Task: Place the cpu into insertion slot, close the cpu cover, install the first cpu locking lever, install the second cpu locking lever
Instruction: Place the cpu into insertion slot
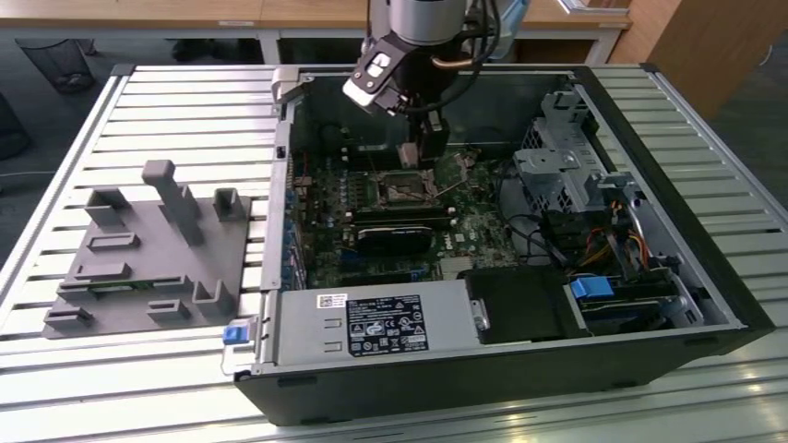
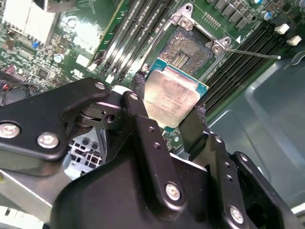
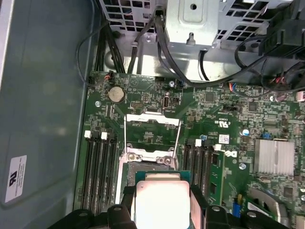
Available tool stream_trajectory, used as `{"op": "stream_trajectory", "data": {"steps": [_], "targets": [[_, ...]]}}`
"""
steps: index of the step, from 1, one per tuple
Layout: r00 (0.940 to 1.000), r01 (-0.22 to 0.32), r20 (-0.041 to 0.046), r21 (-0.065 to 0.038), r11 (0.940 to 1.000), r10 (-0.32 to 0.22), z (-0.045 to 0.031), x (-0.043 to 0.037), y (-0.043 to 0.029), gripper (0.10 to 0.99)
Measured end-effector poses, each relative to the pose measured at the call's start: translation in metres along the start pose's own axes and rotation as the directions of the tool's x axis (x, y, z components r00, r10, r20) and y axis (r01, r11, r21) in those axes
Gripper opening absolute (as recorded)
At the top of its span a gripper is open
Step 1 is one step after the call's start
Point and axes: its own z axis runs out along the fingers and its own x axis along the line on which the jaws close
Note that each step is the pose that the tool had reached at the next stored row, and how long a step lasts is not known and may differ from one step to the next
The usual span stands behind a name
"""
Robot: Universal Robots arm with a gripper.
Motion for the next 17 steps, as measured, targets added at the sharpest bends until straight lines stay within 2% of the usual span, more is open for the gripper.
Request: {"op": "stream_trajectory", "data": {"steps": [10,17], "targets": [[0.9999,-0.011,0.0011,0.0,0.9999,0.011,0.0179,0.0026,-0.0013,0.541],[0.9987,-0.05,0.0086,0.0,0.9987,0.05,0.0302,0.0044,-0.0026,0.541]]}}
